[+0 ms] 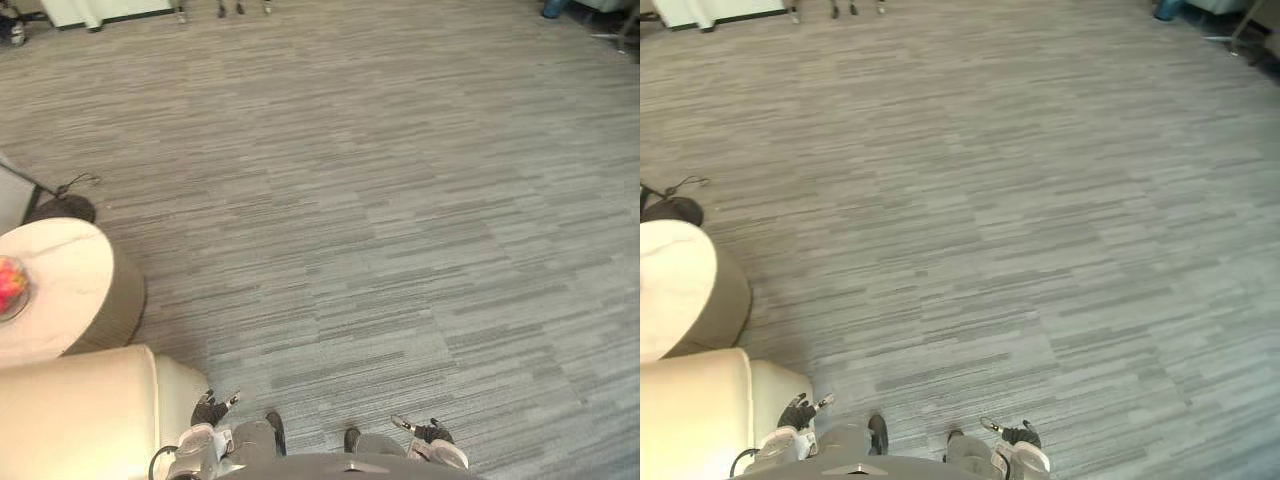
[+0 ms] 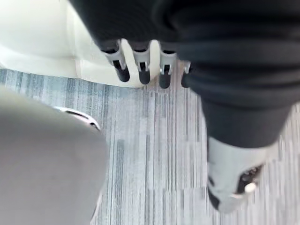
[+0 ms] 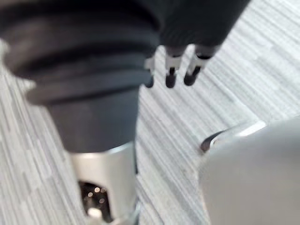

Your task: Pick up cushions and gather them together orderly.

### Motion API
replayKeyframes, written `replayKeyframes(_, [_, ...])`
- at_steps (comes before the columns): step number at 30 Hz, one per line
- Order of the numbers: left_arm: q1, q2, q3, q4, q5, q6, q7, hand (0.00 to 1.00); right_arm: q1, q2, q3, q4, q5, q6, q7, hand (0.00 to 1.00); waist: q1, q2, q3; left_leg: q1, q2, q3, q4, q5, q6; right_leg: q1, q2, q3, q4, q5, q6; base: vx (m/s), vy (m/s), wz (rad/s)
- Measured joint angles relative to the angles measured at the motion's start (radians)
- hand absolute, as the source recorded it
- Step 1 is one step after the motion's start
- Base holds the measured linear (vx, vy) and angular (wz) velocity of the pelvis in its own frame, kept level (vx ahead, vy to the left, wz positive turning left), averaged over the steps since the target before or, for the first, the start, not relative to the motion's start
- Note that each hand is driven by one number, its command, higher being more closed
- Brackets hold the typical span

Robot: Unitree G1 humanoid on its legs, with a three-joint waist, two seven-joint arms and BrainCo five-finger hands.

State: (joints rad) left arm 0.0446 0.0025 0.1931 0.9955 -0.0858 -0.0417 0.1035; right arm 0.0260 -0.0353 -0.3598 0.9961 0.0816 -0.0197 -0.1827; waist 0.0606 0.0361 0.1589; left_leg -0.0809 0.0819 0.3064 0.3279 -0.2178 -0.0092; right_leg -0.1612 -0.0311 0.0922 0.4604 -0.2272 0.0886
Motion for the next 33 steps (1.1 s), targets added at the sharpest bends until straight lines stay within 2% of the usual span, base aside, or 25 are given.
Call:
replayKeyframes(1, [-0.001, 0.003, -0.006, 0.0, 0.0, 0.0, 0.0, 0.0, -0.008, -0.002, 0.007, 0.001, 0.0, 0.0, 0.0, 0.0, -0.003, -0.001, 0.001, 0.0, 0.002, 0.017, 0.01, -0.003, 0.005, -0.025, -0.005, -0.014, 0.042, 0.001, 0.008, 0.14, 0.079, -1.05])
replayKeyframes(2, [-0.014, 0.015, -0.034, 0.002, 0.0, 0.0, 0.0, 0.0, -0.033, -0.007, 0.009, 0.002, -0.001, -0.001, 0.001, 0.0, -0.01, 0.0, 0.013, 0.017, 0.004, 0.06, 0.007, -0.01, 0.018, -0.079, -0.038, -0.105, 0.114, -0.004, 0.016, 0.16, 0.047, -0.92])
replayKeyframes(3, [-0.026, 0.02, -0.052, 0.005, 0.0, 0.0, 0.0, 0.0, -0.043, -0.018, 0.022, 0.003, -0.001, -0.001, 0.001, 0.0, -0.014, 0.009, 0.027, 0.039, 0.013, 0.096, -0.003, -0.013, 0.023, -0.095, -0.083, -0.247, 0.126, -0.021, -0.014, 0.19, 0.044, -1.07])
replayKeyframes(5, [-0.029, 0.031, -0.057, 0.005, -0.012, -0.001, 0.003, 0.0, -0.069, -0.034, 0.052, 0.004, -0.006, -0.001, 0.001, 0.0, -0.01, 0.023, 0.041, 0.073, 0.041, 0.164, -0.023, -0.013, 0.022, -0.103, -0.137, -0.49, 0.065, -0.019, -0.054, 0.17, -0.028, -1.04])
replayKeyframes(6, [-0.026, 0.041, -0.057, 0.006, -0.021, -0.001, 0.004, 0.0, -0.08, -0.033, 0.069, 0.004, -0.009, -0.002, 0.002, 0.0, -0.009, 0.018, 0.045, 0.086, 0.049, 0.184, -0.033, -0.014, 0.021, -0.103, -0.146, -0.569, -0.002, 0.011, -0.076, 0.13, -0.053, -0.89])
replayKeyframes(7, [-0.025, 0.047, -0.057, 0.006, -0.025, -0.001, 0.006, 0.0, -0.082, -0.03, 0.076, 0.004, -0.009, -0.004, 0.002, 0.0, -0.008, 0.011, 0.046, 0.09, 0.047, 0.19, -0.035, -0.015, 0.012, -0.102, -0.146, -0.592, -0.048, 0.047, -0.086, 0.21, -0.131, -0.7])
replayKeyframes(8, [-0.025, 0.059, -0.056, 0.012, -0.03, -0.001, 0.006, 0.0, -0.082, -0.024, 0.08, 0.007, -0.008, -0.007, 0.001, 0.0, -0.011, -0.003, 0.052, 0.1, 0.043, 0.185, -0.03, -0.034, -0.02, -0.095, -0.137, -0.591, -0.1, 0.135, -0.114, 0.23, -0.154, -0.53])
replayKeyframes(9, [-0.028, 0.047, -0.057, 0.021, -0.03, 0.0, 0.005, 0.0, -0.08, -0.038, 0.077, 0.007, -0.008, -0.008, 0.0, 0.0, -0.015, 0.028, 0.058, 0.097, 0.08, 0.179, -0.015, -0.044, -0.035, -0.083, -0.099, -0.591, -0.119, 0.135, -0.126, 0.26, -0.185, -0.43])
replayKeyframes(10, [-0.028, 0.041, -0.058, 0.022, -0.029, 0.0, 0.006, 0.0, -0.081, -0.046, 0.073, 0.006, -0.008, -0.008, 0.0, 0.0, -0.019, 0.033, 0.06, 0.09, 0.09, 0.178, 0.003, -0.046, -0.038, -0.081, -0.087, -0.59, -0.132, 0.134, -0.126, 0.19, -0.146, -0.33])
replayKeyframes(13, [-0.034, 0.021, -0.064, 0.03, -0.032, 0.0, 0.005, 0.0, -0.068, -0.054, 0.055, 0.011, -0.004, -0.005, -0.003, 0.0, -0.025, 0.048, 0.07, 0.019, 0.161, 0.138, 0.181, -0.046, -0.038, -0.053, -0.039, -0.586, -0.179, 0.122, -0.141, 0.12, -0.109, -0.16])
replayKeyframes(15, [-0.04, 0.013, -0.066, 0.021, -0.03, -0.001, 0.004, 0.0, -0.047, -0.054, 0.034, 0.01, 0.012, -0.005, -0.011, 0.0, -0.02, 0.065, 0.08, -0.037, 0.232, 0.085, 0.397, -0.02, -0.019, 0.021, 0.002, -0.574, -0.214, 0.107, -0.15, 0.18, -0.087, -0.24])
replayKeyframes(16, [-0.04, 0.013, -0.067, 0.016, -0.029, -0.001, 0.004, 0.0, -0.044, -0.055, 0.034, 0.01, 0.012, -0.005, -0.016, 0.0, -0.018, 0.063, 0.081, -0.055, 0.229, 0.047, 0.459, -0.035, -0.022, 0.049, 0.008, -0.553, -0.221, 0.091, -0.153, 0.18, -0.018, -0.41])
replayKeyframes(18, [-0.041, 0.013, -0.067, 0.01, -0.029, -0.002, 0.004, 0.0, -0.043, -0.055, 0.033, 0.009, 0.029, -0.007, -0.019, 0.0, -0.017, 0.058, 0.084, -0.088, 0.196, -0.005, 0.477, -0.068, -0.038, 0.083, 0.01, -0.518, -0.241, 0.084, -0.157, 0.14, 0.007, -0.41])
replayKeyframes(20, [-0.04, 0.01, -0.067, -0.004, -0.03, -0.002, 0.003, 0.0, -0.045, -0.055, 0.031, 0.011, 0.038, -0.006, -0.019, 0.0, -0.003, 0.055, 0.085, -0.134, 0.152, -0.044, 0.428, -0.088, -0.041, 0.099, 0.01, -0.473, -0.26, 0.084, -0.156, 0.14, 0.078, -0.67])
replayKeyframes(22, [-0.04, 0.007, -0.068, -0.015, -0.029, -0.004, 0.002, 0.0, -0.049, -0.051, 0.021, 0.011, 0.039, -0.006, -0.019, 0.0, 0.006, 0.057, 0.084, -0.184, 0.089, -0.098, 0.233, -0.081, -0.048, 0.113, 0.0, -0.414, -0.277, 0.088, -0.132, 0.18, 0.139, -0.85])
replayKeyframes(23, [-0.04, 0.007, -0.068, -0.017, -0.029, -0.004, 0.002, 0.0, -0.048, -0.05, 0.019, 0.011, 0.039, -0.006, -0.019, 0.0, 0.007, 0.057, 0.084, -0.189, 0.076, -0.113, 0.184, -0.071, -0.049, 0.116, -0.003, -0.401, -0.279, 0.087, -0.125, 0.16, 0.141, -0.65])
replayKeyframes(24, [-0.04, 0.005, -0.068, -0.019, -0.027, -0.004, 0.002, 0.0, -0.048, -0.04, 0.014, 0.011, 0.039, -0.006, -0.019, 0.0, 0.007, 0.057, 0.084, -0.199, 0.051, -0.147, 0.076, -0.029, -0.049, 0.129, -0.009, -0.377, -0.287, 0.084, -0.107, 0.13, 0.12, -0.53])
replayKeyframes(25, [-0.041, 0.005, -0.065, -0.022, -0.027, -0.005, 0.001, 0.0, -0.047, -0.036, 0.011, 0.01, 0.039, -0.006, -0.019, 0.0, 0.013, 0.052, 0.086, -0.197, 0.035, -0.162, 0.044, 0.025, -0.05, 0.135, -0.018, -0.359, -0.289, 0.08, -0.095, 0.4, 0.307, -0.79])
replayKeyframes(26, [-0.04, 0.008, -0.065, -0.023, -0.015, -0.005, 0.001, 0.0, -0.031, -0.029, 0.001, 0.002, 0.039, -0.006, -0.024, 0.0, 0.022, 0.041, 0.075, -0.159, -0.013, -0.162, -0.046, 0.124, -0.027, 0.15, -0.044, -0.304, -0.312, 0.075, -0.063, 0.31, 0.23, -0.54])
replayKeyframes(28, [-0.046, 0.01, -0.068, -0.021, -0.007, -0.007, 0.001, 0.0, -0.028, -0.019, -0.004, 0.002, 0.04, -0.006, -0.025, 0.0, 0.015, 0.028, 0.068, -0.146, -0.025, -0.137, -0.053, 0.122, -0.015, 0.159, -0.053, -0.287, -0.342, 0.083, -0.06, 0.28, 0.168, -0.3])
replayKeyframes(29, [-0.048, 0.01, -0.067, -0.023, -0.006, -0.01, 0.001, 0.0, -0.022, -0.011, -0.01, 0.002, 0.04, -0.005, -0.026, 0.0, 0.026, 0.015, 0.072, -0.15, -0.028, -0.113, -0.026, 0.102, 0.01, 0.171, -0.057, -0.265, -0.375, 0.108, -0.048, 0.35, 0.202, -0.39])
replayKeyframes(30, [-0.051, 0.016, -0.044, -0.025, -0.007, -0.009, -0.002, 0.0, -0.025, -0.001, -0.015, 0.0, 0.04, -0.004, -0.025, 0.0, 0.031, 0.006, 0.074, -0.15, -0.029, -0.091, 0.035, 0.055, 0.031, 0.199, -0.071, -0.254, -0.397, 0.118, -0.031, 0.39, 0.249, -0.45])
replayKeyframes(33, [-0.04, 0.014, -0.039, -0.024, -0.007, -0.009, -0.002, 0.0, -0.023, 0.016, -0.018, -0.027, 0.038, -0.005, -0.023, 0.0, 0.037, 0.003, 0.066, -0.104, -0.031, -0.052, 0.061, -0.002, 0.042, 0.195, -0.089, -0.214, -0.32, 0.097, -0.006, 0.28, 0.182, -0.48])
